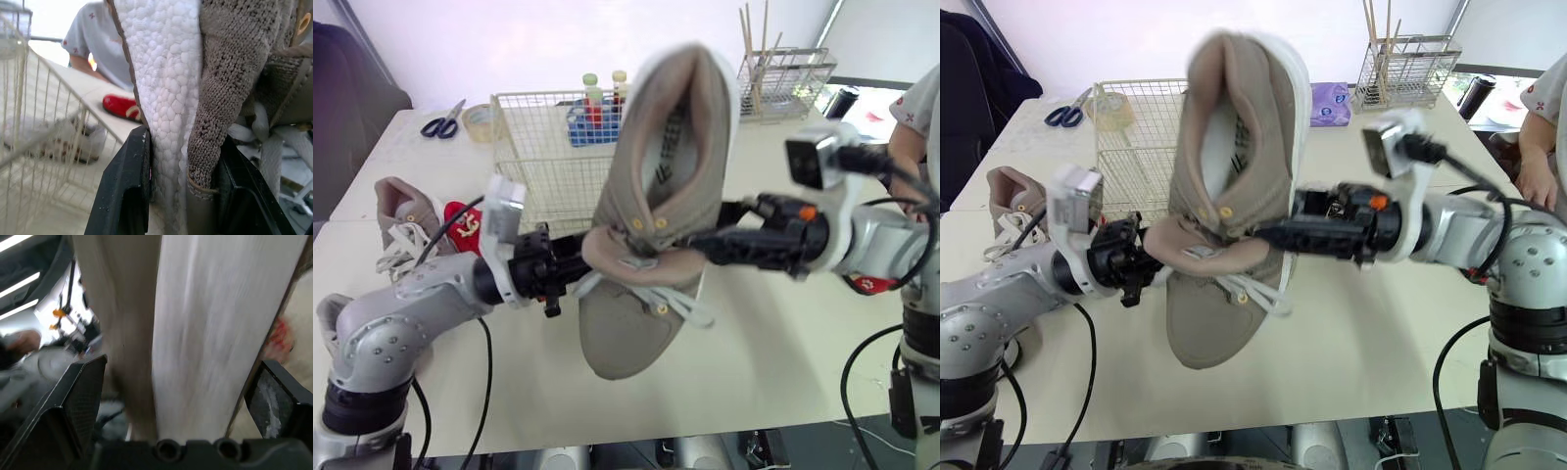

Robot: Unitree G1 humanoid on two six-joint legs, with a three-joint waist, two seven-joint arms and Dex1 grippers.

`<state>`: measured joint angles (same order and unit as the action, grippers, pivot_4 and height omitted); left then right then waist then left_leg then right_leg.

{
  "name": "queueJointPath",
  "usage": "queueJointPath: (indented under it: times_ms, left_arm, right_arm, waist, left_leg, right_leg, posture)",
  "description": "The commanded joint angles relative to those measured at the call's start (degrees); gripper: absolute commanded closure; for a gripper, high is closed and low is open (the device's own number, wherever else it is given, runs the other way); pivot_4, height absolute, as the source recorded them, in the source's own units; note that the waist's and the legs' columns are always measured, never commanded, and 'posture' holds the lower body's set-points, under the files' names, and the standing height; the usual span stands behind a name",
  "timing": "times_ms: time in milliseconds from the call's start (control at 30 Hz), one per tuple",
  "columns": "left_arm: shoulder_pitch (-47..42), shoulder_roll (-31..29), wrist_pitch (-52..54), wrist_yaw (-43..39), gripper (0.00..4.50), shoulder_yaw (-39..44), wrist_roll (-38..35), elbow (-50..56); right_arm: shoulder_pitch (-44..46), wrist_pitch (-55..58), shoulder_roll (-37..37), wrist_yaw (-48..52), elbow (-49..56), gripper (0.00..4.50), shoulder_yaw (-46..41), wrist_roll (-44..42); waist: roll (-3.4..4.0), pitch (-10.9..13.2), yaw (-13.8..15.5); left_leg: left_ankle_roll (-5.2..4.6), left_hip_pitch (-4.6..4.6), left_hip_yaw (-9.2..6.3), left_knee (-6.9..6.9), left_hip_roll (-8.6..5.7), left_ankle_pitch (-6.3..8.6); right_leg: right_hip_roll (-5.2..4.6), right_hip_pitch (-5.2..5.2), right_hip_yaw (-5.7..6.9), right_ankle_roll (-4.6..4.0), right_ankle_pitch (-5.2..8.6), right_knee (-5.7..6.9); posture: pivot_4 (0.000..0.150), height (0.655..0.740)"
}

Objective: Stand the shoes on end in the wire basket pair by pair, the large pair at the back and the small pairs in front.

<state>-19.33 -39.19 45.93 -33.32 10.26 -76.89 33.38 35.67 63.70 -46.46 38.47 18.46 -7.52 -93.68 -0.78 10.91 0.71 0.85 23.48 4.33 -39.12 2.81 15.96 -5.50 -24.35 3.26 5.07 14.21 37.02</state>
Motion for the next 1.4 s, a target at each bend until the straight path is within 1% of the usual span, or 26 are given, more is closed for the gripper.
queueJointPath:
  times_ms: [33,433,833,867,933,1033,1067,1100,1133,1200,1267,1333,1400]
  left_arm:
    - [-2.17,0.64,-2.30,1.51,3.50,3.60,-3.56,-0.15]
    - [0.62,0.32,-1.34,0.24,3.50,0.41,-0.19,2.10]
    - [0.38,0.41,-1.02,-0.05,3.50,-0.61,2.22,2.04]
    - [0.47,0.44,-1.04,-0.19,3.50,-0.60,2.45,1.86]
    - [0.72,0.40,-1.05,-0.61,3.50,-0.59,3.03,1.54]
    - [1.13,0.27,-1.10,-1.33,3.50,-0.49,3.94,0.97]
    - [1.17,0.22,-1.11,-1.48,3.50,-0.45,4.23,0.78]
    - [1.29,0.12,-1.14,-1.67,3.50,-0.34,4.53,0.57]
    - [1.40,-0.01,-1.15,-1.81,3.50,-0.25,4.84,0.43]
    - [1.55,-0.31,-1.06,-1.84,3.50,-0.14,5.42,0.19]
    - [1.50,-1.52,-0.42,-1.89,2.51,-0.13,6.46,-0.32]
    - [1.38,-2.36,-0.26,-2.10,1.62,0.18,6.83,-0.54]
    - [1.36,-2.74,-0.81,-1.45,0.55,0.94,7.35,-0.42]
  right_arm:
    - [-0.25,0.40,-0.68,0.85,3.03,0.06,-0.95,-1.91]
    - [2.23,-1.72,2.26,-2.93,-0.40,0.06,-0.98,-2.06]
    - [4.29,-1.50,5.08,-4.88,-3.18,0.06,-1.31,-3.21]
    - [4.32,-1.49,5.29,-5.07,-3.08,0.29,-1.25,-3.15]
    - [4.42,-1.59,5.76,-5.58,-3.02,0.93,-1.16,-3.24]
    - [4.55,-1.66,6.28,-6.01,-2.35,2.33,-0.95,-3.51]
    - [4.62,-1.57,6.34,-6.02,-2.14,2.71,-0.91,-3.52]
    - [4.84,-1.53,6.35,-6.15,-1.92,2.97,-0.92,-3.71]
    - [5.12,-1.46,6.25,-6.04,-1.73,3.12,-1.01,-3.90]
    - [5.72,-1.40,5.95,-5.86,-1.48,3.21,-1.21,-3.96]
    - [6.72,-1.18,5.26,-5.14,-1.16,3.21,-1.62,-4.24]
    - [7.39,-0.87,4.62,-4.13,-0.96,3.21,-1.96,-4.37]
    - [7.80,-0.66,3.85,-2.48,-0.67,3.21,-2.10,-3.11]
  waist:
    - [0.00,0.00,0.00]
    - [-0.01,0.00,0.02]
    - [-0.01,0.01,0.02]
    - [-0.01,0.01,0.03]
    - [-0.01,0.01,0.02]
    - [-0.01,0.01,0.00]
    - [-0.01,0.01,0.02]
    - [-0.01,0.01,0.02]
    - [-0.01,0.01,0.01]
    - [-0.01,0.01,0.01]
    - [-0.01,0.01,-0.02]
    - [0.00,0.02,-0.03]
    - [0.00,0.02,0.01]
  left_leg:
    - [0.00,0.00,0.00,0.00,0.00,0.00]
    - [0.00,0.00,0.00,0.00,0.00,0.00]
    - [-0.01,0.01,0.01,0.01,0.00,0.00]
    - [-0.01,0.01,0.01,0.01,0.00,0.00]
    - [-0.01,0.01,0.00,0.02,0.00,0.00]
    - [-0.01,0.01,0.01,0.02,0.00,0.00]
    - [-0.01,0.01,0.01,0.02,0.00,0.01]
    - [-0.01,0.01,0.01,0.03,0.00,0.01]
    - [-0.01,0.01,0.01,0.03,0.00,0.01]
    - [-0.01,0.01,0.01,0.03,0.00,0.01]
    - [-0.01,0.01,0.01,0.03,0.00,0.01]
    - [-0.01,0.02,0.01,0.05,0.00,0.01]
    - [-0.01,0.01,0.01,0.06,0.00,0.01]
  right_leg:
    - [0.00,0.00,0.00,0.00,0.00,0.00]
    - [0.00,0.00,0.00,0.00,0.00,-0.02]
    - [0.00,0.00,0.00,0.00,0.01,-0.03]
    - [0.00,0.00,0.00,0.00,0.01,-0.04]
    - [0.00,0.00,0.00,-0.01,0.01,-0.05]
    - [0.00,0.00,0.00,-0.01,0.01,-0.05]
    - [0.00,0.00,0.00,-0.01,0.01,-0.05]
    - [0.00,0.00,0.01,-0.01,0.01,-0.05]
    - [0.00,0.00,0.00,-0.01,0.01,-0.05]
    - [0.00,0.00,0.00,-0.01,0.01,-0.06]
    - [0.00,0.00,0.00,-0.01,0.01,-0.06]
    - [0.00,-0.03,0.00,-0.01,0.01,-0.06]
    - [0.00,-0.03,0.00,-0.01,0.01,-0.07]
  posture:
    - [0.150,0.7400]
    - [0.150,0.7400]
    - [0.150,0.7400]
    - [0.150,0.7400]
    - [0.150,0.7400]
    - [0.150,0.7400]
    - [0.150,0.7400]
    - [0.150,0.7400]
    - [0.150,0.7400]
    - [0.150,0.7400]
    - [0.150,0.7400]
    - [0.150,0.7400]
    - [0.150,0.7400]
